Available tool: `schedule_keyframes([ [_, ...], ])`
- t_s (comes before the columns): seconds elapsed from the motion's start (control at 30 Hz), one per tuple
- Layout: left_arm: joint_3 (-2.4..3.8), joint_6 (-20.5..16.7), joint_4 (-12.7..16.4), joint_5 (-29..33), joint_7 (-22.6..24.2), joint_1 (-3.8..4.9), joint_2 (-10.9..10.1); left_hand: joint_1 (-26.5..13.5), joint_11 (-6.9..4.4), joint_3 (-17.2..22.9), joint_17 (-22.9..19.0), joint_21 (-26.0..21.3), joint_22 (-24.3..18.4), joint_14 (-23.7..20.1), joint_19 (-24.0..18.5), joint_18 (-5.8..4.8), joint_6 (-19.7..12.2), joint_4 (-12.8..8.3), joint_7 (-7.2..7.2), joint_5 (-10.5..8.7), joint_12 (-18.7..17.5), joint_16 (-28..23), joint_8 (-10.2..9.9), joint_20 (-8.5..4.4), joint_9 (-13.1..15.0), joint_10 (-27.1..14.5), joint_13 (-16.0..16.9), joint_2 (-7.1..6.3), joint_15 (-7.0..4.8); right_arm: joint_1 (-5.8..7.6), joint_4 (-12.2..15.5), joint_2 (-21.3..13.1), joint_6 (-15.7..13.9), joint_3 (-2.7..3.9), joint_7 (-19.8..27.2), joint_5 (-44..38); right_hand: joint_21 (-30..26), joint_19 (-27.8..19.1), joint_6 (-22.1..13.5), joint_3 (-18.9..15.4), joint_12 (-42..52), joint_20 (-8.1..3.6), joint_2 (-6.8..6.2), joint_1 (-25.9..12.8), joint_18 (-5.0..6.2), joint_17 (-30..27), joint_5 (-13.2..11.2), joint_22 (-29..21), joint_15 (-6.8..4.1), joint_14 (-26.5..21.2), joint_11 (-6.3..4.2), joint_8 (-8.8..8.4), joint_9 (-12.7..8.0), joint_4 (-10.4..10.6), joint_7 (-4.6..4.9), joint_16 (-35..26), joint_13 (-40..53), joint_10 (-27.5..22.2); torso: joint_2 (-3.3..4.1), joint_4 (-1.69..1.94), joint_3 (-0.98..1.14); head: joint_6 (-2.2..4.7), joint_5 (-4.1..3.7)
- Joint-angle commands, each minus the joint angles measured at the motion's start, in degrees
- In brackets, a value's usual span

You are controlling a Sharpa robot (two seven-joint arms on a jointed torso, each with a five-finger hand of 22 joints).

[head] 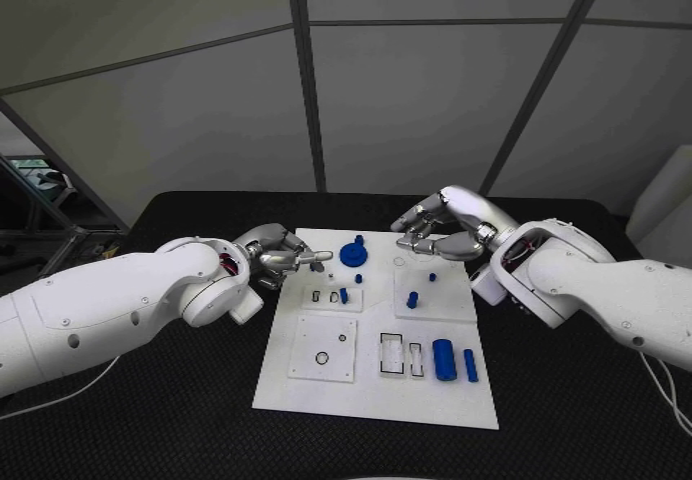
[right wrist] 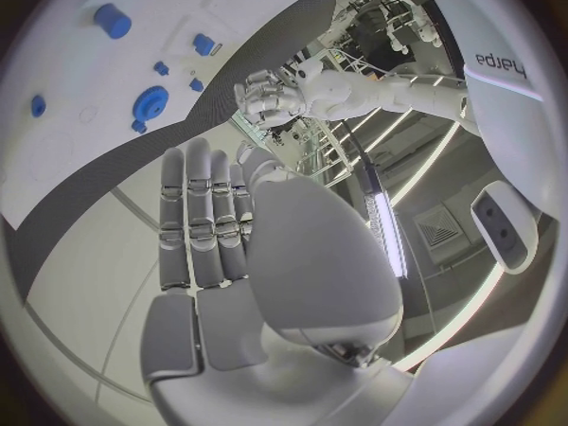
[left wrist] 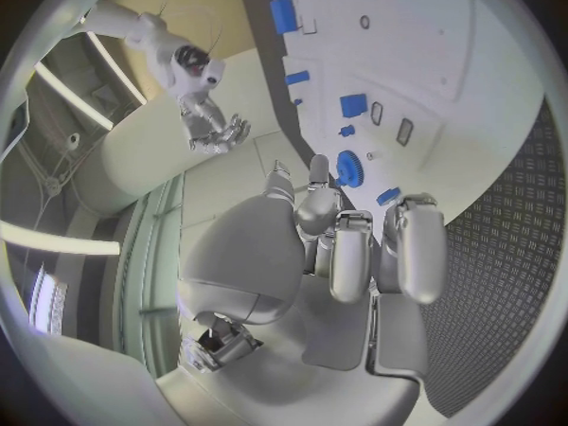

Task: Assemble the parts on the task board

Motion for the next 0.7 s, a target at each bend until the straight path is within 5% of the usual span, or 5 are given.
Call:
schedule_keyframes([
  [0.03,0.08,8.4,0.1,-14.9,-15.2,1.1,1.1,-0.8,-0.29,-0.7,12.2,1.1,1.8,5.0,0.7,-1.78,-1.4,1.5,-0.33,-0.15,2.9,0.2,3.1,-0.06,2.9,0.6,3.4,0.42,-0.56,0.64,-1.3,0.1,-0.8,0.2,3.1,9.8,-2.5,1.3,0.7,1.0,-3.6,0.42,-0.87,-0.9,0.62,-2.4,1.0,-1.8,0.08,2.4,0.0,-0.73,-0.1,-0.4,0.25,-5.0,-4.3,2.6,-0.56,-0.46,0.36,-0.2,0.5],
  [0.13,0.07,9.7,-0.4,-16.7,-18.0,2.0,2.3,-1.5,-0.27,-1.5,12.2,1.4,2.4,5.0,0.8,-1.86,-2.2,2.7,-0.61,-0.23,4.1,0.2,5.0,-0.15,4.8,0.9,4.9,0.31,-0.7,0.91,-2.1,0.2,-1.6,0.29,3.2,10.7,-4.1,2.2,1.0,1.2,-5.6,0.49,-1.32,-1.7,0.6,-3.5,1.6,-2.9,0.17,3.8,-0.02,-1.41,-0.1,-1.0,0.32,-8.0,-6.7,3.8,-0.74,-0.47,0.56,-0.41,0.64],
  [0.27,0.02,11.4,-1.5,-18.6,-21.1,2.95,4.6,-2.9,-0.42,-2.6,12.3,1.8,3.2,5.0,1.0,-1.98,-4.0,3.7,-0.72,-0.62,4.8,0.2,7.6,-0.27,7.8,1.0,5.9,0.18,-0.81,1.2,-3.2,0.5,-2.3,0.36,3.2,11.4,-6.1,1.8,1.0,1.4,-7.0,0.9,-1.53,-2.6,0.45,-4.4,2.1,-4.0,0.79,3.2,0.27,-1.94,-0.1,-1.2,0.69,-11.0,-8.3,3.8,-0.57,-0.42,0.41,-0.39,0.66],
  [0.47,-0.35,12.9,-2.9,-19.7,-23.5,3.66,7.6,-6.7,-0.5,-4.6,12.3,2.1,3.8,5.0,1.1,-2.06,-5.2,3.8,-0.89,-5.33,4.9,0.2,9.4,-0.37,10.0,0.8,6.1,0.0,-0.93,1.41,-4.3,1.0,-2.8,0.39,3.1,11.7,-8.1,2.0,0.8,1.0,-8.1,1.4,-2.19,-4.0,0.53,-5.3,4.6,-5.3,1.19,3.5,0.68,-2.32,-0.1,-1.3,0.91,-13.4,-9.8,3.9,-0.4,-0.49,0.28,-0.43,0.74],
  [0.7,-1.82,15.0,-4.8,-20.5,-25.1,4.74,10.6,-7.0,-0.54,-4.7,12.2,2.2,4.1,5.0,1.3,-2.13,-5.3,3.8,-0.92,-5.36,4.9,0.2,9.6,-0.4,10.3,0.8,6.1,-0.05,-0.96,1.51,-5.2,1.4,-2.9,0.4,2.8,11.8,-8.8,2.2,0.6,0.9,-8.4,1.54,-2.28,-4.3,0.54,-5.5,4.9,-5.7,1.31,3.6,0.79,-2.39,-0.1,-1.4,0.98,-14.2,-10.3,3.9,-0.44,-0.38,0.24,-0.75,0.56],
])
